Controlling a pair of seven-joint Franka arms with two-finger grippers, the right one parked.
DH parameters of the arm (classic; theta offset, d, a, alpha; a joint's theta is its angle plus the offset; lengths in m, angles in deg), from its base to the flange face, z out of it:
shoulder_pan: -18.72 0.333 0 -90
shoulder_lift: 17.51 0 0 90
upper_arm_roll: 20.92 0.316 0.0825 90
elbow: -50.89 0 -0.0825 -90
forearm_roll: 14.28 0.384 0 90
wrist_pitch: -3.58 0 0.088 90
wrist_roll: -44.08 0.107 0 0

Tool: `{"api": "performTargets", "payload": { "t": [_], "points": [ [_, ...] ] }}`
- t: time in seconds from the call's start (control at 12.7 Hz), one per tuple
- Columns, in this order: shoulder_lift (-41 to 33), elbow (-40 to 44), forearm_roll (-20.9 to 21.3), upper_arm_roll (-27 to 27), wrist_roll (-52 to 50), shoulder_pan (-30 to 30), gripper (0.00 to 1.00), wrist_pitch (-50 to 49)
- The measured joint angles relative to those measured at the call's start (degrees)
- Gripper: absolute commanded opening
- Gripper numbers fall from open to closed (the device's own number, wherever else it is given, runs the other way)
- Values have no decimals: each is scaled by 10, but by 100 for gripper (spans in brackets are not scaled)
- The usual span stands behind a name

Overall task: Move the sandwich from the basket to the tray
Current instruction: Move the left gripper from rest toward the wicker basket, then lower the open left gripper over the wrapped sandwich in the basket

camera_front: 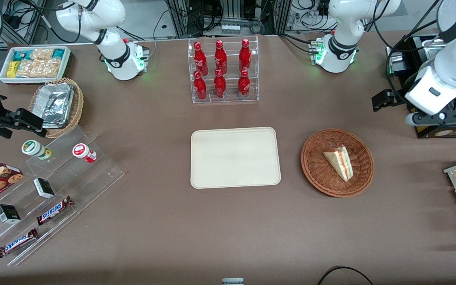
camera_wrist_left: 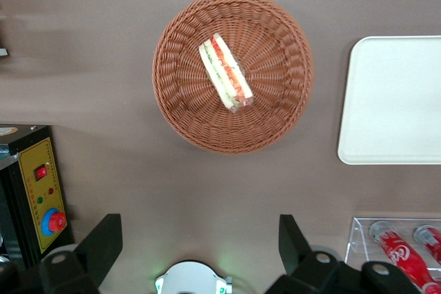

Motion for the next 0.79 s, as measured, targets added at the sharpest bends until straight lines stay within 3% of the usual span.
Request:
{"api": "performTargets", "payload": {
  "t": [0.39,0.79],
  "points": [
    [-1,-126,8,-1,2,0,100,127],
    [-17,-289,9,-2,2,0,100,314]
  ]
}}
